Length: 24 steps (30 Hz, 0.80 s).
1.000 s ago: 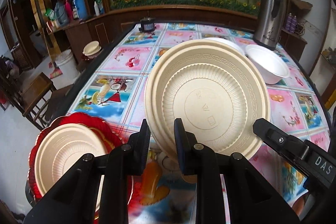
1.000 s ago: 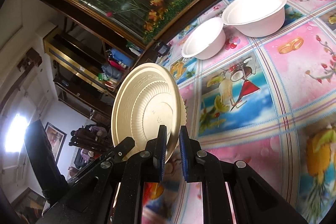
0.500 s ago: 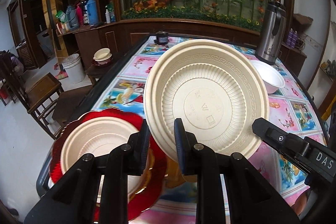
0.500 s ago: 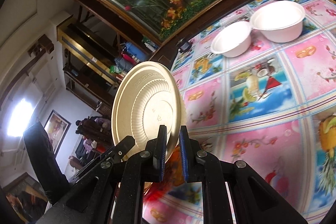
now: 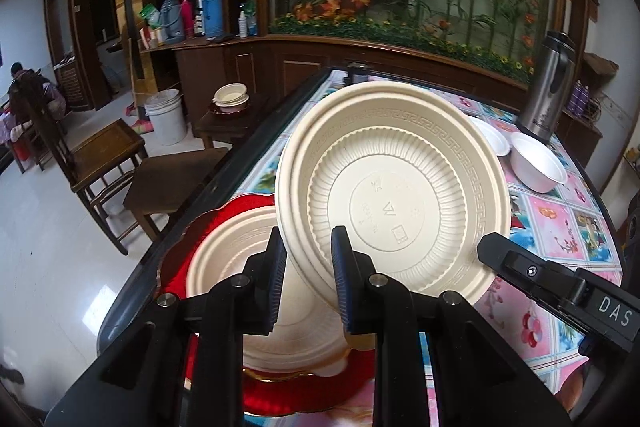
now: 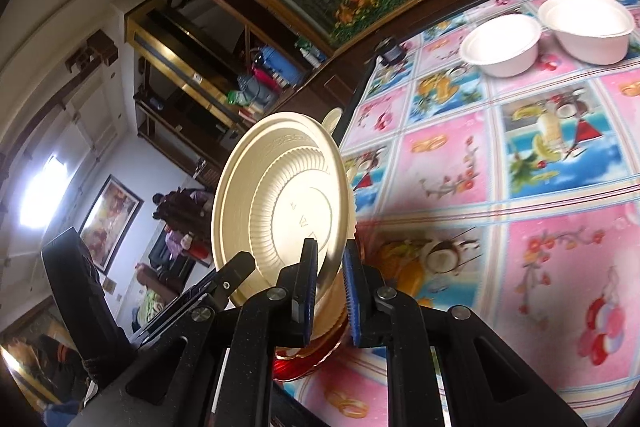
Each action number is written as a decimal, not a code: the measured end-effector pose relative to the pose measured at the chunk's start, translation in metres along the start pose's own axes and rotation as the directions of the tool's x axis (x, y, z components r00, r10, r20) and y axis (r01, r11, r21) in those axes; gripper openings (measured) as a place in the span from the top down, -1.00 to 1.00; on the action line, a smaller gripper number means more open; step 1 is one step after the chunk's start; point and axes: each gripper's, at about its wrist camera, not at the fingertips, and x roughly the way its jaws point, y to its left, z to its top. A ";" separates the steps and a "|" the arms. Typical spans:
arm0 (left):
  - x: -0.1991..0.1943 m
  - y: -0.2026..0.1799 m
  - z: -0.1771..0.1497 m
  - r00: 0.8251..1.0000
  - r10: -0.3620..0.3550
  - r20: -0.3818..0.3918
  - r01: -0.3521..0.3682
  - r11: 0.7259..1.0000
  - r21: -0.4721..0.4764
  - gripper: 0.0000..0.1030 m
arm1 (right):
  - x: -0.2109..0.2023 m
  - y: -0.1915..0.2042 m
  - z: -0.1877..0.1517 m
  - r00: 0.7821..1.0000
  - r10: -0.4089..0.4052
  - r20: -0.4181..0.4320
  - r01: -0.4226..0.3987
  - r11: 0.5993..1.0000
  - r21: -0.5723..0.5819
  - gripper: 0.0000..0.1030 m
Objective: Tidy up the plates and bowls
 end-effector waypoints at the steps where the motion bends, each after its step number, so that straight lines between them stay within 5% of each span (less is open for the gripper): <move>1: 0.000 0.003 -0.001 1.000 0.004 0.000 -0.004 1.000 -0.005 0.60 | 0.003 0.003 -0.002 1.000 0.001 -0.007 -0.001 1.000 -0.005 0.74; 24: 0.013 0.065 -0.021 0.995 0.084 -0.056 -0.089 0.991 -0.098 0.60 | 0.056 0.046 -0.038 0.987 0.032 -0.155 -0.041 0.998 -0.055 0.70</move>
